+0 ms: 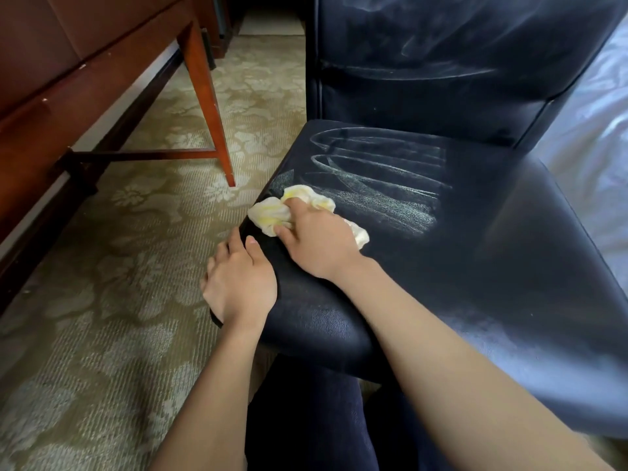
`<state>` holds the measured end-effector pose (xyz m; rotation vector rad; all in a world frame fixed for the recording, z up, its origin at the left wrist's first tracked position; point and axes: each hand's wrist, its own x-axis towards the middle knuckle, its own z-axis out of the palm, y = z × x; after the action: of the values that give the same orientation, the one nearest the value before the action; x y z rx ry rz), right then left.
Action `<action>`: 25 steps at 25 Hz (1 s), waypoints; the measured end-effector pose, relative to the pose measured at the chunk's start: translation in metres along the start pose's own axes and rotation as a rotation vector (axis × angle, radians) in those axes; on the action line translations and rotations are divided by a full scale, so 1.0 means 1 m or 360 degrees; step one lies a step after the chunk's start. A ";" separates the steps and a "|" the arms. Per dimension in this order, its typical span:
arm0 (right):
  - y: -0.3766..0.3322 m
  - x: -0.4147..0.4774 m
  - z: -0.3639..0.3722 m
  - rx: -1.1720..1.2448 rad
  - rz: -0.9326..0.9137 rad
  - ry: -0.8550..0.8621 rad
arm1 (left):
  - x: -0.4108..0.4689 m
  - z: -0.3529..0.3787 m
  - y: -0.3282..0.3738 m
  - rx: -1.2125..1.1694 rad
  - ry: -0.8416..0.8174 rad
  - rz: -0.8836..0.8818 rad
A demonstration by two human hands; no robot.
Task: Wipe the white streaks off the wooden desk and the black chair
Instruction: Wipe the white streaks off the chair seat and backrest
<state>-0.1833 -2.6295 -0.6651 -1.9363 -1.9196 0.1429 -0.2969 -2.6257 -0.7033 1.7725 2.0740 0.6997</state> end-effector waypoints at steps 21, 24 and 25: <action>0.147 -0.068 -0.069 -0.0148 0.0978 0.0259 | -0.011 0.002 0.000 -0.0024 0.0028 0.0042; 0.152 -0.050 -0.068 -0.0089 0.1081 0.0284 | -0.019 0.004 0.000 -0.0050 0.0053 0.0084; 0.148 -0.050 -0.066 -0.0094 0.1071 0.0302 | -0.022 0.005 0.000 -0.0064 0.0059 0.0103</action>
<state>-0.0244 -2.6883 -0.6675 -2.4619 -1.1069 0.0860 -0.2905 -2.6461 -0.7086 1.8248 2.0196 0.7926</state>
